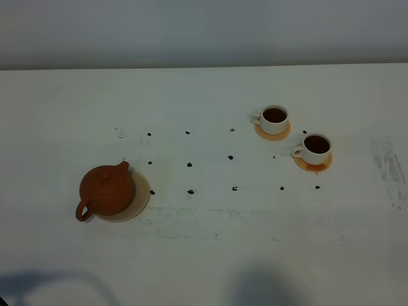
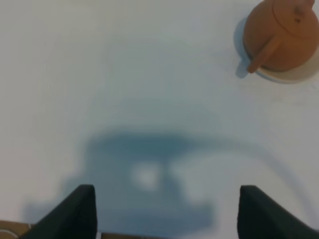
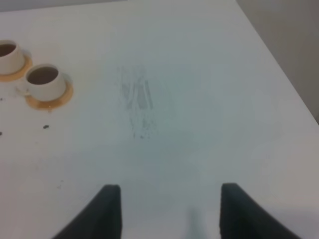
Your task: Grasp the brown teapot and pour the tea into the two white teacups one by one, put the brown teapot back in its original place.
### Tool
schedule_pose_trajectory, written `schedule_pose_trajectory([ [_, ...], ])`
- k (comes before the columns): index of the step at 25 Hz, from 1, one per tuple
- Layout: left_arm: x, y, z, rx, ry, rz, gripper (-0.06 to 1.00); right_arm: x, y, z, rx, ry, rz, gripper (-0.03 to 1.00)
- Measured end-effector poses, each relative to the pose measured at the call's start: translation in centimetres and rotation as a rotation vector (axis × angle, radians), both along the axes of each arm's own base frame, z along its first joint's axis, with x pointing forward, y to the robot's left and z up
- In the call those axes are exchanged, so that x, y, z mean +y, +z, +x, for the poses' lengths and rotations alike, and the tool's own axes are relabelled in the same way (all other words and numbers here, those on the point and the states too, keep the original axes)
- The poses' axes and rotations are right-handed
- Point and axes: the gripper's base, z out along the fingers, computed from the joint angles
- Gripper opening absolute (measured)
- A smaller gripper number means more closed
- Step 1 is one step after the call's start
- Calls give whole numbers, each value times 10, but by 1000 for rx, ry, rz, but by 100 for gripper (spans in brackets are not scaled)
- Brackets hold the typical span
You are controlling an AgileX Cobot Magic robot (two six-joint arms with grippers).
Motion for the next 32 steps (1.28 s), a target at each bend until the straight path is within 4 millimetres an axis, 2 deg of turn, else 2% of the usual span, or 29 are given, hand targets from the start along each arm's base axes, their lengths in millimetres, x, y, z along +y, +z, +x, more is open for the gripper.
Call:
schedule_pose_trajectory([
  [8,-2,1,-19,-138,-37,23,57,0,0,0,0,0,0,44],
  [32,-2,1,-19,-137,-42,20,57,0,0,0,1,0,0,44],
])
